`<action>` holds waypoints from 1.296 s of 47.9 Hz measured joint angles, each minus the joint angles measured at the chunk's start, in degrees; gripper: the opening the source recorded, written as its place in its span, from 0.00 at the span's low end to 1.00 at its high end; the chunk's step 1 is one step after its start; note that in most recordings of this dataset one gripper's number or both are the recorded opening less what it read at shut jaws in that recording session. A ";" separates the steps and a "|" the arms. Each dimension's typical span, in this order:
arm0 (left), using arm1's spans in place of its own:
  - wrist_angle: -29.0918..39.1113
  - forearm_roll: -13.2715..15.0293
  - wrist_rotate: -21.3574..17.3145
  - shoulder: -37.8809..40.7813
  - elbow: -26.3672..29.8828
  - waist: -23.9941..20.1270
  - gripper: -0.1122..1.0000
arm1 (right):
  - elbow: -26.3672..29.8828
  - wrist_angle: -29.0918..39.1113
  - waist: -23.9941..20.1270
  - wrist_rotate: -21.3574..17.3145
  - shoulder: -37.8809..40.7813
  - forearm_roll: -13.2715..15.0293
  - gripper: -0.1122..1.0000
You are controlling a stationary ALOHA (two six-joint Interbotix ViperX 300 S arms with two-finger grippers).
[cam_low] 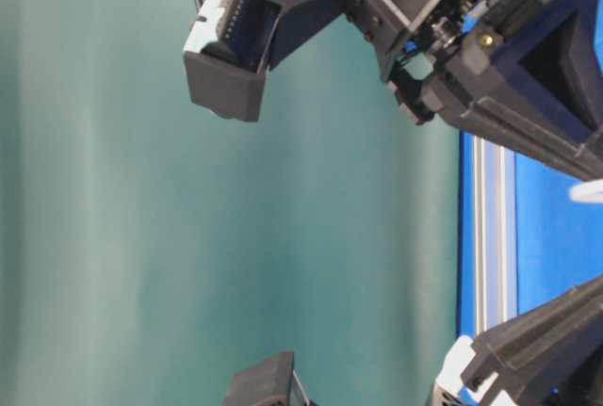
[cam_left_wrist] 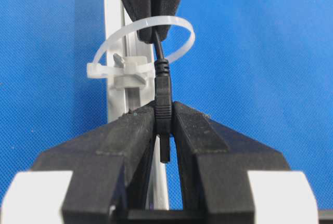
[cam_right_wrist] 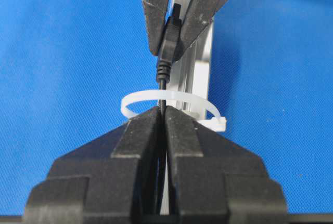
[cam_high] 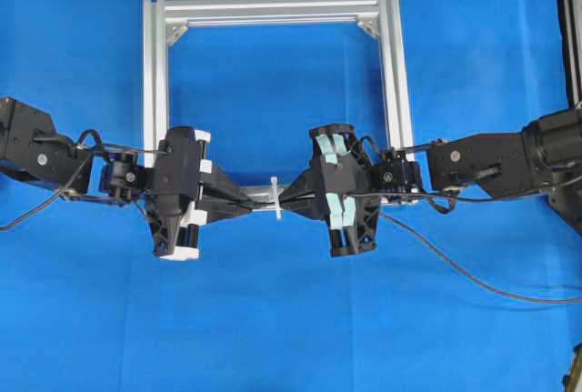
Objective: Insert the wire through the string loop located in the center.
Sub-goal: 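Close the left gripper on the USB plug past the loop, then open the right gripper to release the cable, then pull the cable leftward through the loop with the left gripper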
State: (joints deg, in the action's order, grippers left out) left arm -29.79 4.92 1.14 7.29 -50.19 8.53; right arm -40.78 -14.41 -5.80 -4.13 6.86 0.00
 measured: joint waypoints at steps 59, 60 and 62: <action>0.00 -0.09 -0.09 -3.52 -4.57 0.35 0.18 | 0.09 3.69 0.26 -0.44 -0.09 -0.18 0.87; 0.00 -0.09 -0.09 -3.87 -5.19 0.35 0.18 | 0.09 3.69 0.35 -0.53 -0.09 -0.18 0.87; 0.00 0.00 -0.09 -4.83 -6.33 0.35 0.18 | 0.09 3.69 0.35 -0.53 -0.09 -0.09 0.87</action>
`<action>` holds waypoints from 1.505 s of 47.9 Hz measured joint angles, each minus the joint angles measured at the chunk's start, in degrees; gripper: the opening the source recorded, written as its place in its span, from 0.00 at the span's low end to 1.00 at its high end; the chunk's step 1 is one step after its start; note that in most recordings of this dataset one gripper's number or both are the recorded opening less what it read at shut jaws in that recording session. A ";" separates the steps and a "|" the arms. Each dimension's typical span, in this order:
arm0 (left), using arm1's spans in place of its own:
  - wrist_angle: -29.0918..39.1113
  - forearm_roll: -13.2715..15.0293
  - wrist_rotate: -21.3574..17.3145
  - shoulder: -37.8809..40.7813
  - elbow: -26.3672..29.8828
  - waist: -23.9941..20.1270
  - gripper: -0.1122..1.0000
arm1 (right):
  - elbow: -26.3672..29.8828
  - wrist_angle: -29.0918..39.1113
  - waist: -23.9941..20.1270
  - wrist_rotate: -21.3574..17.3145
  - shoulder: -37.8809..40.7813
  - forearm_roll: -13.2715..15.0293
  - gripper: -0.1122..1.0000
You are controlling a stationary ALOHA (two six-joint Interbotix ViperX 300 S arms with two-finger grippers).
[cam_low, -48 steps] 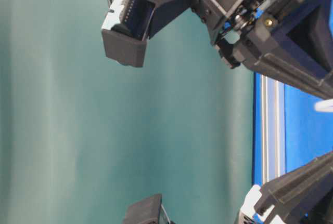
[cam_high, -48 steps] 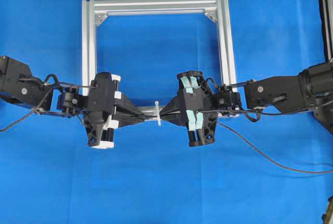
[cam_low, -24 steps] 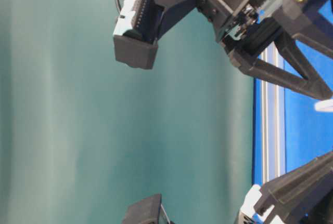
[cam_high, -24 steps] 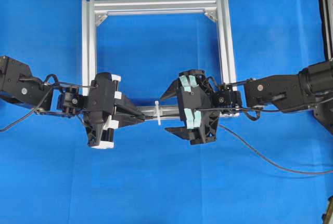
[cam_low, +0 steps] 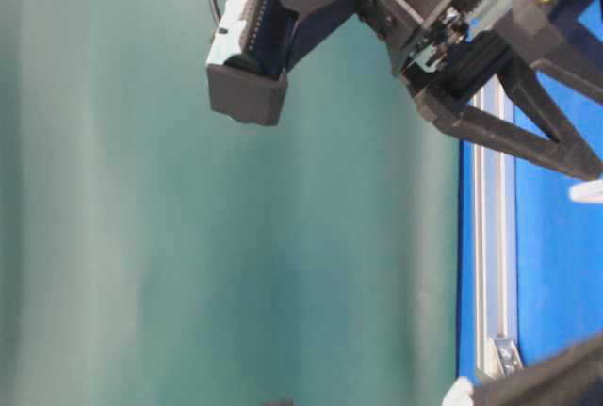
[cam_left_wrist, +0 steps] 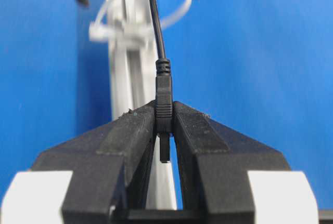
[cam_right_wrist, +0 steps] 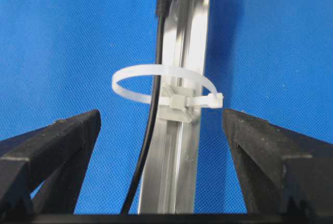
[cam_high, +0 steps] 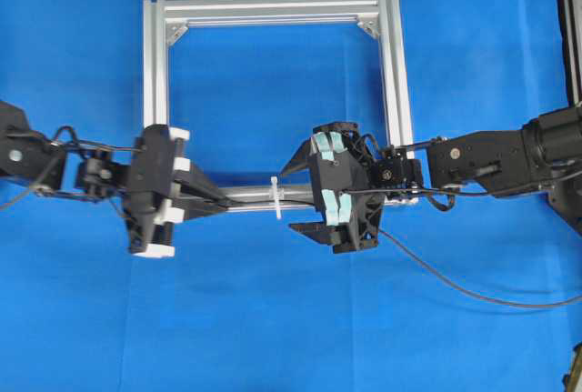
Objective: Insert the wire through the string loop located in the center.
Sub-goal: 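Pull the cable leftward through the loop with the left gripper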
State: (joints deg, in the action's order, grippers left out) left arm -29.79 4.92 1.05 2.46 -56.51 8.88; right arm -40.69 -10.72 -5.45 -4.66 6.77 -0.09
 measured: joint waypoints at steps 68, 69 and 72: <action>9.49 -0.09 8.35 -27.25 -22.50 1.23 0.18 | 0.00 0.53 -0.70 0.00 -0.44 0.00 0.87; 9.49 -0.09 8.44 -27.33 -22.50 1.23 0.18 | -0.09 0.44 -0.70 0.00 -0.44 0.00 0.87; 9.49 -0.09 8.35 -27.33 -22.50 1.23 0.23 | 0.00 0.44 -0.79 0.00 -0.44 0.00 0.87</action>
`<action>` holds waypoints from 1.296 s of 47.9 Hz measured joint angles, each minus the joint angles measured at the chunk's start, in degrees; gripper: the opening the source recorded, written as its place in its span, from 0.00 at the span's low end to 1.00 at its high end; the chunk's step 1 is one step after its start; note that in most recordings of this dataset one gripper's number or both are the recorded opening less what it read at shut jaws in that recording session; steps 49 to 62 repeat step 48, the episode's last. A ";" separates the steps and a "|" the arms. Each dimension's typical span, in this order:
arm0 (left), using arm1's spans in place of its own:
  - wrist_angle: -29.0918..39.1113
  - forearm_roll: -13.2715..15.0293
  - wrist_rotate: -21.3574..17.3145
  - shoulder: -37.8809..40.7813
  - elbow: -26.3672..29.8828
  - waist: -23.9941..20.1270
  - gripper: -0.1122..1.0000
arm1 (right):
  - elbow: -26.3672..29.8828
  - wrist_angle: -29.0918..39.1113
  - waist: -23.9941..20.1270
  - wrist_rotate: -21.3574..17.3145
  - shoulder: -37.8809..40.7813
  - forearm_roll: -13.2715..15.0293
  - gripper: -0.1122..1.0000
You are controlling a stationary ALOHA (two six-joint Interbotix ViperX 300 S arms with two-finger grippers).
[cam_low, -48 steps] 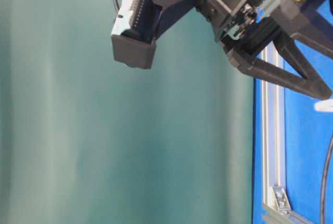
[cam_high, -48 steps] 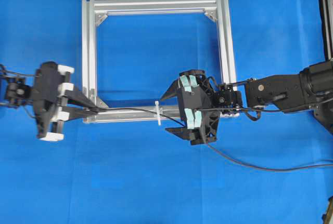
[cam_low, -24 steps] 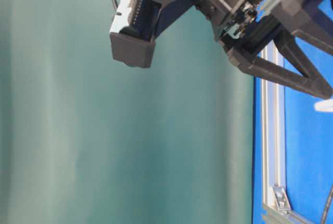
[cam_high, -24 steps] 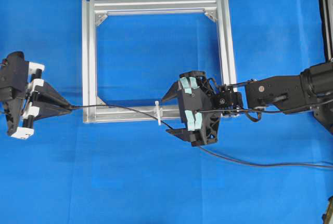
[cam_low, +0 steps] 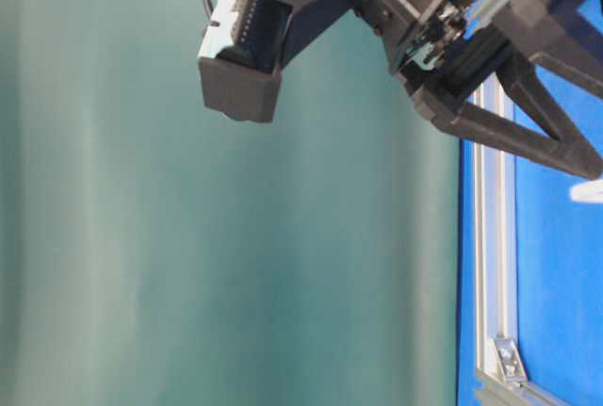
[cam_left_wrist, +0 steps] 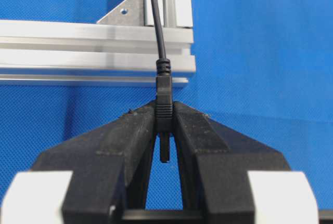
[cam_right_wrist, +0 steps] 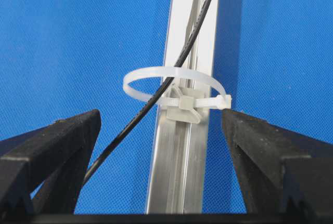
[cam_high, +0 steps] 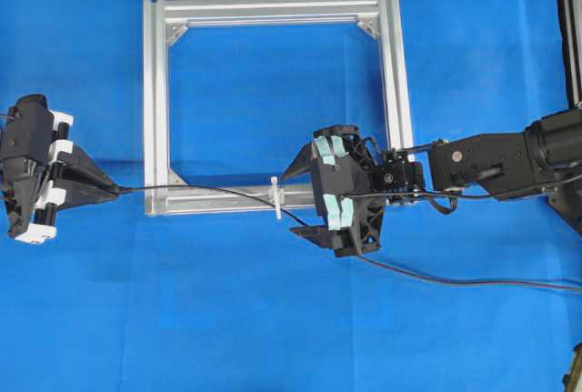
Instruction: Insert the wire through the string loop located in the center.
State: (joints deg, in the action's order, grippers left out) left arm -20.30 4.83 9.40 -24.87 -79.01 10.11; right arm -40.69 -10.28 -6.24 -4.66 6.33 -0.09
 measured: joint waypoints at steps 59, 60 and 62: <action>9.84 0.00 0.26 -8.35 2.55 -0.62 0.86 | -0.09 4.57 0.00 0.00 -6.50 0.00 0.87; 9.84 0.00 0.26 -8.35 2.55 -0.62 0.86 | -0.09 4.57 0.00 0.00 -6.50 0.00 0.87; 9.84 0.00 0.26 -8.35 2.55 -0.62 0.86 | -0.09 4.57 0.00 0.00 -6.50 0.00 0.87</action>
